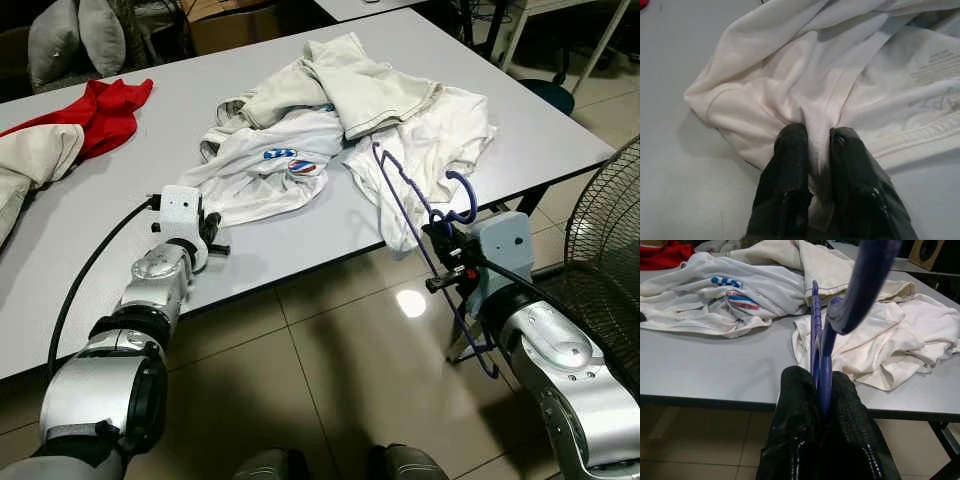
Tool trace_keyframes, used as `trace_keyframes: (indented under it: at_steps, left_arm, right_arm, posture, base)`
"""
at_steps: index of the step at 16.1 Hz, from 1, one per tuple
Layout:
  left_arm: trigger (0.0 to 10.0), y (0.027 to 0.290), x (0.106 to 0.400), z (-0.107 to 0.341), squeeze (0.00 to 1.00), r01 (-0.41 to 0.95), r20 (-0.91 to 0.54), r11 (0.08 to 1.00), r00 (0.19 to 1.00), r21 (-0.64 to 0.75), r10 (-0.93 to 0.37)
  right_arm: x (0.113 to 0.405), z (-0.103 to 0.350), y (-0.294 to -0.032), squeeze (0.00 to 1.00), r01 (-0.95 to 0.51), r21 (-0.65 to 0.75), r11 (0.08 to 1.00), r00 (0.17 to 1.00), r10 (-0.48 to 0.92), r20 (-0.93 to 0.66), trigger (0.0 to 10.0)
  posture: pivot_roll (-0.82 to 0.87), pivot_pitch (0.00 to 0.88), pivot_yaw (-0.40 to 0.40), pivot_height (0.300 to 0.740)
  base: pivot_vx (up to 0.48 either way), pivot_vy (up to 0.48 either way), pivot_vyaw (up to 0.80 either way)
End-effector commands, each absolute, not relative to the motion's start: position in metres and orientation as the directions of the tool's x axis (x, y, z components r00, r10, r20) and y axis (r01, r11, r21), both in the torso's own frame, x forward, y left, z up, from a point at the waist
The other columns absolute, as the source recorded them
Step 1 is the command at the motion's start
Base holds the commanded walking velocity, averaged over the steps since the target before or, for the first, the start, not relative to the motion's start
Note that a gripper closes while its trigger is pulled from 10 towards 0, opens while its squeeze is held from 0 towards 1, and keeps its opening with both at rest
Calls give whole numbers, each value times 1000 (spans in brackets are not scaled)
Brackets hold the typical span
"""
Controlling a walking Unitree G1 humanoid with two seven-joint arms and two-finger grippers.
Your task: Hang hanger
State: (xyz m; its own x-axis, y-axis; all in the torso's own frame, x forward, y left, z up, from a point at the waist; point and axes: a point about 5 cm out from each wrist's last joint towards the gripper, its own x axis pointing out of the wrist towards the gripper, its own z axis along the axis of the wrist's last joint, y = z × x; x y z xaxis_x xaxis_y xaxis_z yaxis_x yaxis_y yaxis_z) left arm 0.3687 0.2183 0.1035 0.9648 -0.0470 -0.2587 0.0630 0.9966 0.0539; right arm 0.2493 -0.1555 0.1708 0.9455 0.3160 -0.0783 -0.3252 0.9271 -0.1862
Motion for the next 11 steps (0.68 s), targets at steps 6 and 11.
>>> trace_keyframes:
  at_steps: [6, 11]
  left_arm:
    - [0, 215, 370, 123, 0, 171, -120, 985, 977, -30, -174]
    - [0, 198, 353, 179, 0, 400, 93, 916, 911, 41, -402]
  right_arm:
    - [239, 185, -160, 0, -447, -118, 887, 893, 450, 5, 10000]
    - [232, 196, -175, 0, -603, -154, 783, 793, 609, -6, 10000]
  posture:
    - [-215, 74, 111, 740]
    - [-182, 75, 99, 740]
  base:
    - [0, 0, 0]
    - [0, 0, 0]
